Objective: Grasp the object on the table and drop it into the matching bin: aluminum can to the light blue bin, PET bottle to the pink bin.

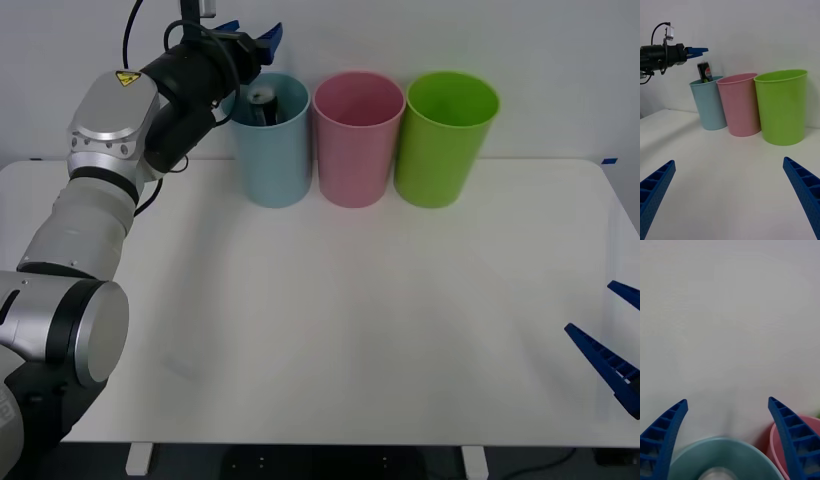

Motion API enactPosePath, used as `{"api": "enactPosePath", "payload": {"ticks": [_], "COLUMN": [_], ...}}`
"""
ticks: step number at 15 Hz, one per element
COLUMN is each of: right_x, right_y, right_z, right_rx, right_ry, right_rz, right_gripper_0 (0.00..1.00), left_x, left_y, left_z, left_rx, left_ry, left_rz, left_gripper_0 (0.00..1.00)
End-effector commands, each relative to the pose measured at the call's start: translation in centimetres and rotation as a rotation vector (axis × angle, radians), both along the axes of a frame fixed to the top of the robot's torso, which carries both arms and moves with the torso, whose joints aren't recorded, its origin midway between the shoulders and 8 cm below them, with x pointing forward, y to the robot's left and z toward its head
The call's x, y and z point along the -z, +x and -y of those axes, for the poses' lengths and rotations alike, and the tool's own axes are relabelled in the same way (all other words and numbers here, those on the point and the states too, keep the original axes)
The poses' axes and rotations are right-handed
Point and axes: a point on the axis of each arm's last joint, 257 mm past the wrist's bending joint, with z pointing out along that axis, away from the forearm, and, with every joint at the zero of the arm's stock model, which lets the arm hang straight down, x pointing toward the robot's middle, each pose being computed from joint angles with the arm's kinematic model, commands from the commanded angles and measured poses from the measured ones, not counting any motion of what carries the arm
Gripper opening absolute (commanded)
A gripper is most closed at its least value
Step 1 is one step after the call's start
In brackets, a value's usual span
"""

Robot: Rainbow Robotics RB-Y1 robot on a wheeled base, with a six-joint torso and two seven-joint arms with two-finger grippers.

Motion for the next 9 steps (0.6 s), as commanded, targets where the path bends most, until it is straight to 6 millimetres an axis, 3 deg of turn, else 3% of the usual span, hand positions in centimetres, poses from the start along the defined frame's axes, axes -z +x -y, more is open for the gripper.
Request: {"api": "enactPosePath", "payload": {"ticks": [1, 5, 9], "right_x": [0.0, 0.0, 0.0], "right_y": [0.0, 0.0, 0.0], "right_z": [0.0, 0.0, 0.0], "right_rx": [0.000, 0.000, 0.000], "right_ry": [0.000, 0.000, 0.000], "right_rz": [0.000, 0.000, 0.000], "right_gripper_0": [1.00, 1.00, 1.00], "left_x": [0.0, 0.3, 1.1], "left_y": [0.0, -0.5, -2.1], "left_z": [-0.1, 0.0, -1.2], "left_rx": [0.000, 0.042, 0.132], "left_ry": [-0.007, -0.051, -0.076], "left_rz": [-0.001, -0.015, -0.022], "left_gripper_0": [1.00, 1.00, 1.00]}}
